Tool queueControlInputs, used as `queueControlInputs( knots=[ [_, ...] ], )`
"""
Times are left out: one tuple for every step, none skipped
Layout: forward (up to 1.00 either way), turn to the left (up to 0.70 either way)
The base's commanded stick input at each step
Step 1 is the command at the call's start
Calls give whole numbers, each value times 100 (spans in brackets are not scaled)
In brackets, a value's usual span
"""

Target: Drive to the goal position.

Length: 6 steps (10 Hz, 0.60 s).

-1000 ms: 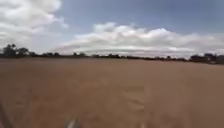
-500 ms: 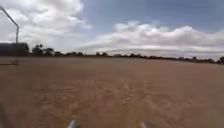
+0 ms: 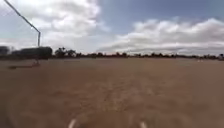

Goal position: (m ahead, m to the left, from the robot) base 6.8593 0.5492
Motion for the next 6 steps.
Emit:
queueControlInputs(
  knots=[
    [70,0],
    [70,0],
    [70,0],
    [70,0],
    [70,0],
    [70,0]
  ],
)
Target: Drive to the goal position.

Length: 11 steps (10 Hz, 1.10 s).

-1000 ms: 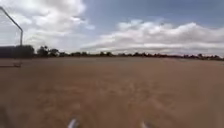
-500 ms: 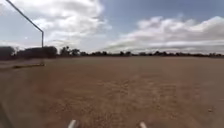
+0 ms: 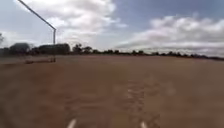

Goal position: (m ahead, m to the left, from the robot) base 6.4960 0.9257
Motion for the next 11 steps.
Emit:
queueControlInputs(
  knots=[
    [70,0],
    [70,0],
    [70,0],
    [70,0],
    [70,0],
    [70,0],
    [70,0],
    [70,0],
    [70,0],
    [70,0],
    [70,0]
  ],
)
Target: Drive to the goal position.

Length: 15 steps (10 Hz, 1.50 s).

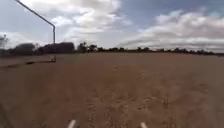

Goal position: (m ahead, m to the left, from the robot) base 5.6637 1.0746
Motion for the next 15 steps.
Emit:
queueControlInputs(
  knots=[
    [70,0],
    [70,0],
    [70,0],
    [70,0],
    [70,0],
    [70,0],
    [70,0],
    [70,0],
    [70,0],
    [70,0],
    [70,0],
    [70,0],
    [70,0],
    [70,0],
    [70,0]
  ],
)
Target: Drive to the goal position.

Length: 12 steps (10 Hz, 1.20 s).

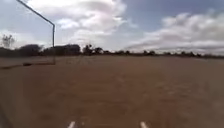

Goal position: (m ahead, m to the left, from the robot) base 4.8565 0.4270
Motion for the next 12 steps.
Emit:
queueControlInputs(
  knots=[
    [70,0],
    [70,0],
    [70,0],
    [70,0],
    [70,0],
    [70,0],
    [70,0],
    [70,0],
    [70,0],
    [70,0],
    [70,0],
    [70,0]
  ],
)
